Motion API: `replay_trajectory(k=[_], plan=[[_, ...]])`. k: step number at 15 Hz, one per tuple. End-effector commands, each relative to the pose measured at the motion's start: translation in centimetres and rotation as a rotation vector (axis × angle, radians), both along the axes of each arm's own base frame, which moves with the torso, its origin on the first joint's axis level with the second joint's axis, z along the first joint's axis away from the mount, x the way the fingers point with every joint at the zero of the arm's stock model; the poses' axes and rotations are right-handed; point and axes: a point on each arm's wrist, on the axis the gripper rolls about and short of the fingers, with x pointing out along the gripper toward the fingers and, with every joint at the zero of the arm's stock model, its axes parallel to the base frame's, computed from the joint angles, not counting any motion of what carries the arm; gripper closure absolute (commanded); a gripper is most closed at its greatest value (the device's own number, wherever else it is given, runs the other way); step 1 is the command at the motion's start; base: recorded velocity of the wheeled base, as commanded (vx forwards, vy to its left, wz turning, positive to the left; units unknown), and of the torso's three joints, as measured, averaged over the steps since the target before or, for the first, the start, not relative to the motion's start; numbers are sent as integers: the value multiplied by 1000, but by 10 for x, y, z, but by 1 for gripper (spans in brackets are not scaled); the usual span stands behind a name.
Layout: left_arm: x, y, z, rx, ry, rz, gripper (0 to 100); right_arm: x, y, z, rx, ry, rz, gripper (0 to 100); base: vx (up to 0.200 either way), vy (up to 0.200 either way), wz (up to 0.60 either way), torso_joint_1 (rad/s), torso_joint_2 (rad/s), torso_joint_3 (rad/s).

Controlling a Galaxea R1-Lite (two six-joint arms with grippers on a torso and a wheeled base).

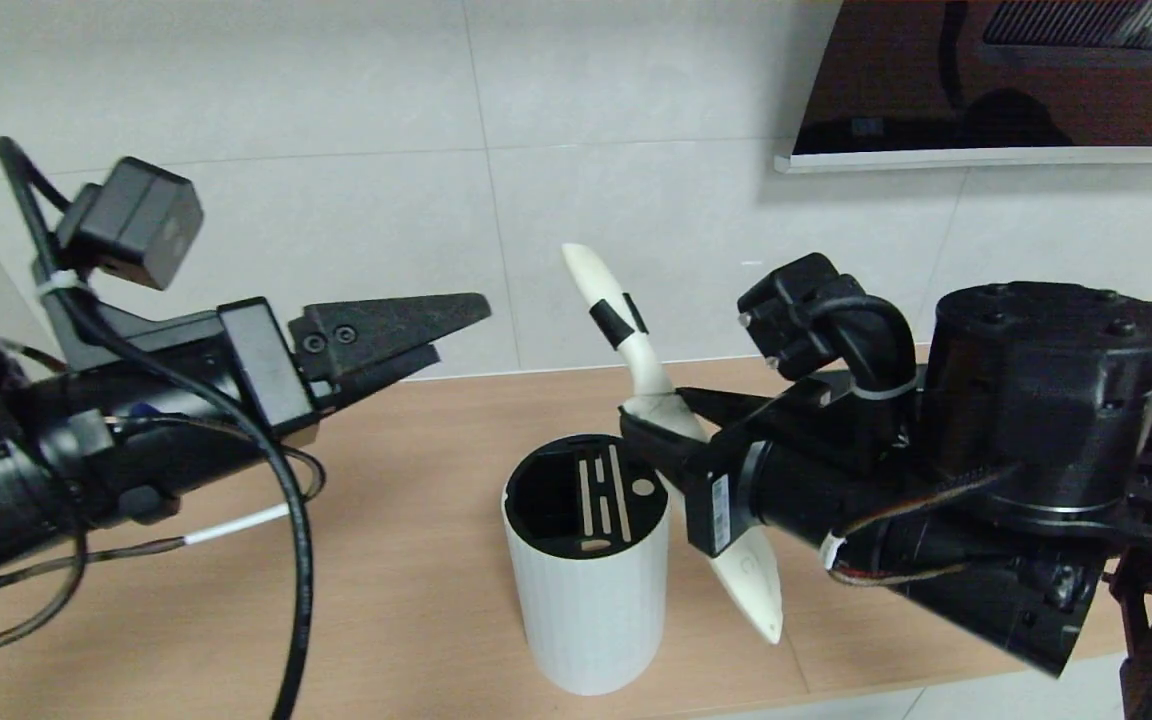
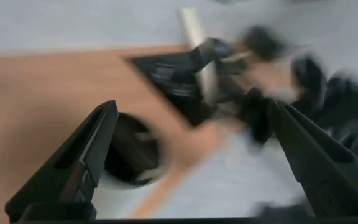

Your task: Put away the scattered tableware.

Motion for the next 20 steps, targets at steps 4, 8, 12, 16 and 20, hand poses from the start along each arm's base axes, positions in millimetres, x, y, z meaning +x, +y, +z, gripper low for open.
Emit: replay_trajectory(k=[4, 8, 12, 16, 20], plan=[[11, -43, -34, 32, 92, -85, 0, -19, 18, -8, -5, 13, 52, 100, 0, 0, 0, 0, 0, 0], [21, -59, -42, -8, 28, -2, 0, -26, 24, -13, -12, 28, 80, 100, 0, 0, 0, 0, 0, 0], [21, -59, -41, -13, 19, 3, 0, -25, 26, -15, -15, 31, 78, 100, 0, 0, 0, 0, 0, 0], [21, -59, -39, -23, 6, 4, 0, -27, 28, -17, -18, 34, 87, 100, 0, 0, 0, 0, 0, 0], [22, -60, -40, -29, -3, 10, 0, -30, 28, -17, -20, 35, 97, 100, 0, 0, 0, 0, 0, 0]])
